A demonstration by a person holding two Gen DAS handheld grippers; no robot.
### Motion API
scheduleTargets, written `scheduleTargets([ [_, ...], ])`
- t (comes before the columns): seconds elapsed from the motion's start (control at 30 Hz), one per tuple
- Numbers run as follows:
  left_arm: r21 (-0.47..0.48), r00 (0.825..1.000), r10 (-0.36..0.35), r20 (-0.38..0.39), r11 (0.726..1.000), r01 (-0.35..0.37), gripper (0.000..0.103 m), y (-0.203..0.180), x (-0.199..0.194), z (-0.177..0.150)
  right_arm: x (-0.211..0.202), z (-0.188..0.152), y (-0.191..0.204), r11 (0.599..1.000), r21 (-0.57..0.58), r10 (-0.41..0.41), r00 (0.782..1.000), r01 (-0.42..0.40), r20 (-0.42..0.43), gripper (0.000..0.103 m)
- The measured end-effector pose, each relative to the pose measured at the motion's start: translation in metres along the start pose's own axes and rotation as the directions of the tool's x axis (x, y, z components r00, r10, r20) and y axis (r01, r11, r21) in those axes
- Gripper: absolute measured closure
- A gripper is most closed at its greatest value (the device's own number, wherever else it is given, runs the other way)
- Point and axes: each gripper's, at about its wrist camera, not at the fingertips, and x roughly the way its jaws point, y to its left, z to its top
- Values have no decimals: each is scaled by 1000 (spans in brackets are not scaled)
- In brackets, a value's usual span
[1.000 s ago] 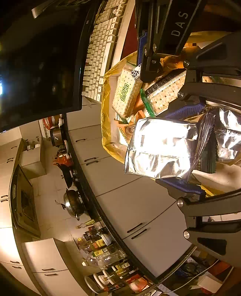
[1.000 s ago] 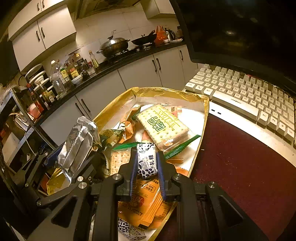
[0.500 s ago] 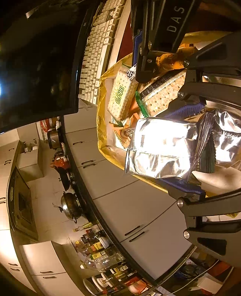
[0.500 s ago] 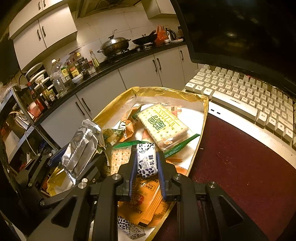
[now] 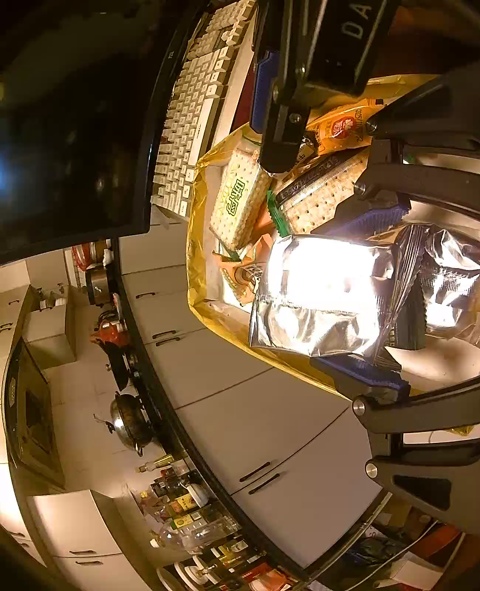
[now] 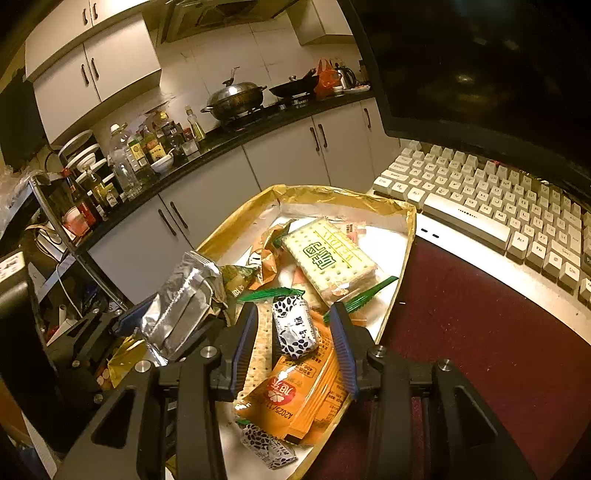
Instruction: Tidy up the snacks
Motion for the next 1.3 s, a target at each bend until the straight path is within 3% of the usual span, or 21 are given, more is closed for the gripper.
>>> scheduleTargets([
  [0.3, -4, 1000, -7, -17, 1000, 7, 34, 1, -1, 3, -11, 0, -1, 1000, 11, 8, 1000, -8, 26, 62],
  [0.63, -6, 1000, -2, -16, 1000, 2, 27, 2, -3, 3, -19, -2, 2, 1000, 23, -4, 999, 3, 47, 51],
  [0.87, -21, 1000, 4, -10, 1000, -4, 17, 7, -6, 3, -27, -3, 0, 999, 21, -27, 997, 26, 72, 43],
  [1.07, -31, 1000, 12, 6, 999, -12, 14, 9, -10, 3, -33, -5, -1, 999, 27, -46, 995, 44, 89, 35],
  [1.2, -35, 999, 18, 34, 999, -17, 3, 10, -16, 3, -38, -6, -4, 997, 29, -72, 992, 69, 101, 34],
  [1.3, -40, 997, 38, 62, 999, -36, 1, 13, -22, 5, -42, -6, -6, 996, 33, -91, 990, 88, 108, 33],
])
